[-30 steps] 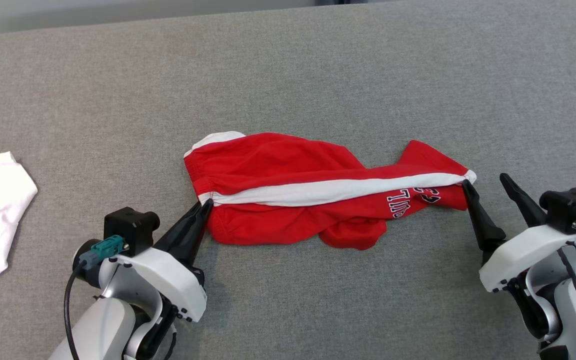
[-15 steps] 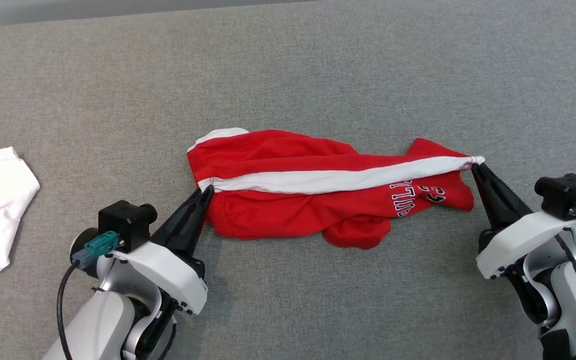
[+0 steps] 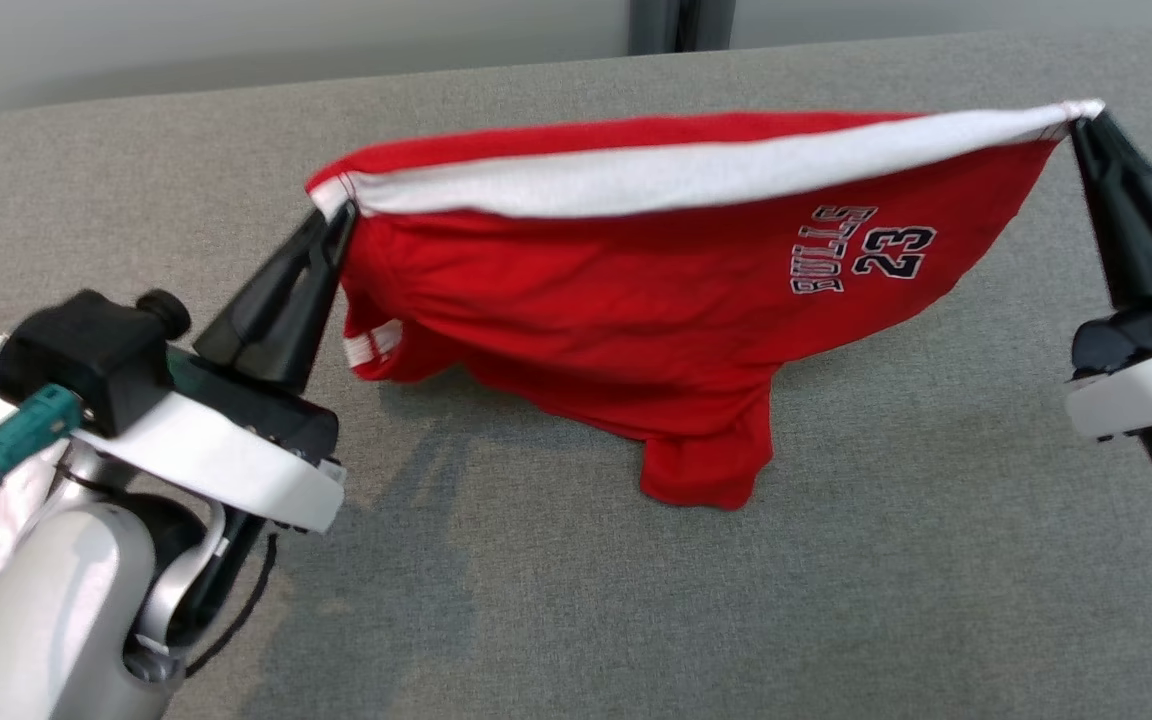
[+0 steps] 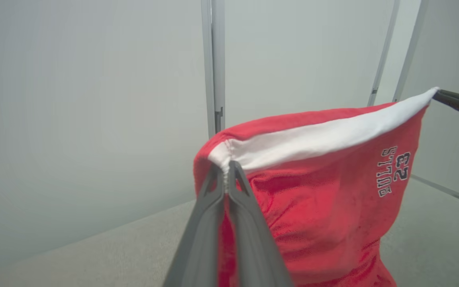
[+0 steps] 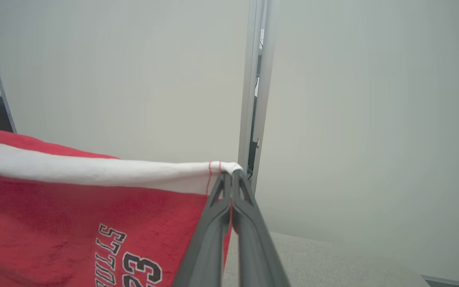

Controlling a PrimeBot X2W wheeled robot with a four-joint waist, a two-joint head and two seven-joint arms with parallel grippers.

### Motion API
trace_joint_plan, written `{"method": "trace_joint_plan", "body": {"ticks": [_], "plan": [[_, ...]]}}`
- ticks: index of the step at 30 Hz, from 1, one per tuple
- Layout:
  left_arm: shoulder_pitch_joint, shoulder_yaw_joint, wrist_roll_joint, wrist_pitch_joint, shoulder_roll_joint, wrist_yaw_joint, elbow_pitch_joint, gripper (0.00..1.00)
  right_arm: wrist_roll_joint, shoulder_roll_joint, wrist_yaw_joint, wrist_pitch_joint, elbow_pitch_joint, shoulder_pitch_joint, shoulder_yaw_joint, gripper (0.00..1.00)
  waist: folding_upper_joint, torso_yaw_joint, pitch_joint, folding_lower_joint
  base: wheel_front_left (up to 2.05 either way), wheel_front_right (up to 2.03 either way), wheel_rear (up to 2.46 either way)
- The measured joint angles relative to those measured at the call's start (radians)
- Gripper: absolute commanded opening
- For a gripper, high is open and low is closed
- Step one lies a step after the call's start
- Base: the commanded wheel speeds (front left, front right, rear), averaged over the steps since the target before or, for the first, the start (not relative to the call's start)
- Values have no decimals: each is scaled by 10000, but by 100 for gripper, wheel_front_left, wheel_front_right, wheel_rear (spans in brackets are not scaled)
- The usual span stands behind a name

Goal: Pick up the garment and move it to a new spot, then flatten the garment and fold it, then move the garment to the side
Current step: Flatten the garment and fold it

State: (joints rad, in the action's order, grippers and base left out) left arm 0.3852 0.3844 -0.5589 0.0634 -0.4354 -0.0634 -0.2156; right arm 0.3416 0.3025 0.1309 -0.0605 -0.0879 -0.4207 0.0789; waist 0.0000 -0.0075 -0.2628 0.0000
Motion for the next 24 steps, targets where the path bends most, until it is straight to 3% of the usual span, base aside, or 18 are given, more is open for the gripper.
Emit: {"method": "trace_joint_plan", "body": {"ticks": [7,12,19,24], "plan": [[1138,-677,169,506,-512,-293,-1519,0,-173,257,0,-957,-2107,-811,-821,0,0,25,396,0,0,0,0],[1607,-913,240,830,-685,-435,-2096,0,-142,253,0,-1582,-2890,-1108,-1237,0,0,3,507,0,0,0,0],[1992,-803,192,995,-598,-430,-2107,0,171,46,0,-1979,-2840,-1332,-1252,0,0,-25,376,0,0,0,0],[3012,-773,-96,926,-332,-105,-1083,0,600,-54,0,-2067,-1766,-2363,-1022,0,0,-12,-28,0,0,0,0]]}}
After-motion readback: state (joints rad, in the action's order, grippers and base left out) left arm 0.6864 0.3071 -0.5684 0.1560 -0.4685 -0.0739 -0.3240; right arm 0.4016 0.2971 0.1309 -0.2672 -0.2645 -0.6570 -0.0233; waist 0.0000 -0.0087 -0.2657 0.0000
